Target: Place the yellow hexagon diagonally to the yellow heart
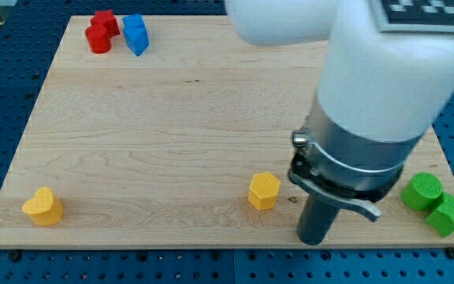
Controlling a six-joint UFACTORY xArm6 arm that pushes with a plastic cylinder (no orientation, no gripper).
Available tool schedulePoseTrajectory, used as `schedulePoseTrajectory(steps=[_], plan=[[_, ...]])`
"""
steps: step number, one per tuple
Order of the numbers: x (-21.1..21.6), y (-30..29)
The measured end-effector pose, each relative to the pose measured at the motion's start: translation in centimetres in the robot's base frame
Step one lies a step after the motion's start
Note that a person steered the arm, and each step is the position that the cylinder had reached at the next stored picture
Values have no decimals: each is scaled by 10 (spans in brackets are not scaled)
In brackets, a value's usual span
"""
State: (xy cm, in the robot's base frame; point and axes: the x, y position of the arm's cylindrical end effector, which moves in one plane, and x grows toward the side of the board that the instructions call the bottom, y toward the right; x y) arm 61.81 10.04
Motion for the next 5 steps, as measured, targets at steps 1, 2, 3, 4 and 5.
schedulePoseTrajectory(steps=[1, 2, 3, 4, 5], plan=[[-11, 15], [-35, 24], [-43, 14], [-43, -3], [-43, -7]])
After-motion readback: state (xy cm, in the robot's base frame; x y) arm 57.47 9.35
